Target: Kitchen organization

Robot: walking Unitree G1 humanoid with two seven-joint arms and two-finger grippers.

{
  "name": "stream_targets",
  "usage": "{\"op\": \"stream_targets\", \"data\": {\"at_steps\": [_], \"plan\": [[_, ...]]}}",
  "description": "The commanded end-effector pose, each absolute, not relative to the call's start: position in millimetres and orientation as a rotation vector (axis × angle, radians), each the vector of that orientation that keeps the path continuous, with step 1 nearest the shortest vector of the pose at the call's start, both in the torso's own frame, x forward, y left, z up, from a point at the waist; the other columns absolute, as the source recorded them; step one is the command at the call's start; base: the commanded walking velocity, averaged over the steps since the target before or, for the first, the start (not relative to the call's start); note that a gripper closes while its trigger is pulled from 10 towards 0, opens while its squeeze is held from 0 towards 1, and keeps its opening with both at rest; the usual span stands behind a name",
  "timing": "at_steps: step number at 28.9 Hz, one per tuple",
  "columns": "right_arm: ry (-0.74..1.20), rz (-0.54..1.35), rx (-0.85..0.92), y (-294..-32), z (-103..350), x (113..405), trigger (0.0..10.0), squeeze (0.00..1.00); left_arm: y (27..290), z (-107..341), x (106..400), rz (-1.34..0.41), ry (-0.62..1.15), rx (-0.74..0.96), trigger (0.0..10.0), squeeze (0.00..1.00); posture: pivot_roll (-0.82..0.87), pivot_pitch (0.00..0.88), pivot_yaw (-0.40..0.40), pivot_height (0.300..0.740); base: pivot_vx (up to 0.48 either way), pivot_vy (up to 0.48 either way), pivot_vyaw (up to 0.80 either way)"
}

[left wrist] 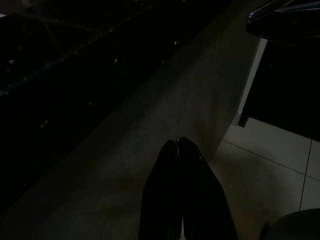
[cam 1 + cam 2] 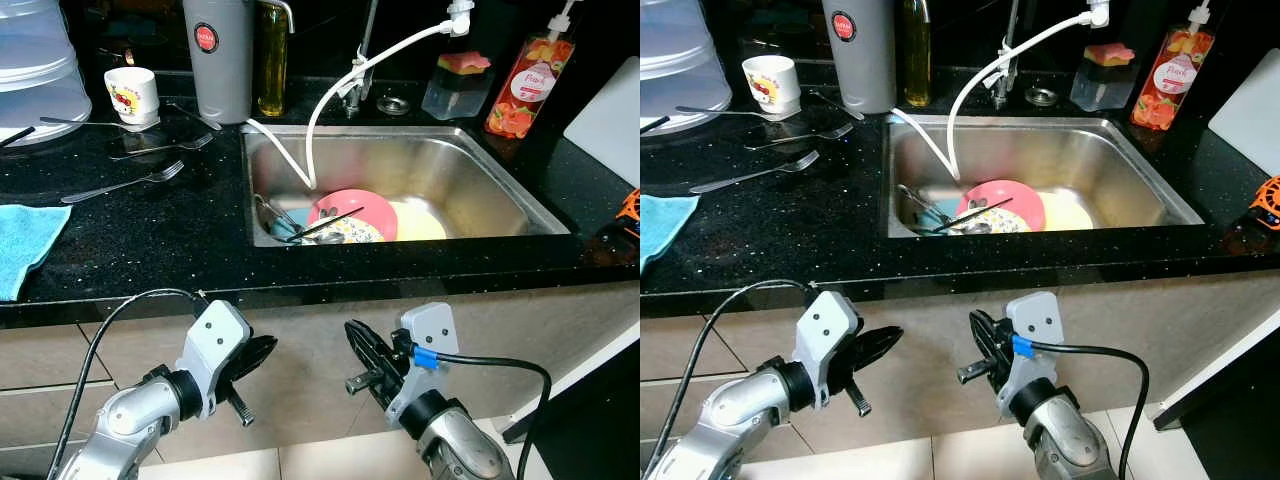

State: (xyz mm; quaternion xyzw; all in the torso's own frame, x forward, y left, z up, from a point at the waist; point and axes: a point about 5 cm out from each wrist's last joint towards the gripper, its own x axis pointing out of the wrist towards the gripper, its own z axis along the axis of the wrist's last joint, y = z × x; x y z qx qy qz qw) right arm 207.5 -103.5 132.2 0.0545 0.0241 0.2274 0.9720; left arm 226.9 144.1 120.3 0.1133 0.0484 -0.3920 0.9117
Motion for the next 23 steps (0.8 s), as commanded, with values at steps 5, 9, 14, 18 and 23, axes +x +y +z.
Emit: {"op": "stream_targets", "data": {"at_steps": [5, 9, 14, 18, 23], "plan": [[0.061, 0.451, 0.11, -105.4, 129.2, 206.6, 10.0, 0.0, 140.1, 118.8, 224.2, -0.824, 0.099, 0.224, 10.0, 0.0, 0.16, 0.024, -0.064, 0.74, 0.0, 0.0, 0.0], [0.058, 0.45, 0.111, -105.4, 129.6, 206.8, 10.0, 0.0, 140.0, 119.6, 224.7, -0.826, 0.095, 0.224, 10.0, 0.0, 0.16, 0.024, -0.062, 0.74, 0.0, 0.0, 0.0], [0.059, 0.451, 0.11, -105.7, 129.5, 207.2, 10.0, 0.0, 139.7, 119.9, 225.2, -0.829, 0.094, 0.221, 10.0, 0.0, 0.16, 0.021, -0.066, 0.74, 0.0, 0.0, 0.0], [0.058, 0.452, 0.11, -105.5, 129.7, 207.6, 10.0, 0.0, 139.7, 119.9, 225.4, -0.829, 0.093, 0.223, 10.0, 0.0, 0.16, 0.02, -0.065, 0.74, 0.0, 0.0, 0.0], [0.057, 0.452, 0.11, -105.3, 129.8, 207.9, 10.0, 0.0, 139.8, 120.1, 225.4, -0.832, 0.093, 0.223, 10.0, 0.0, 0.17, 0.017, -0.063, 0.74, 0.0, 0.0, 0.0]]}}
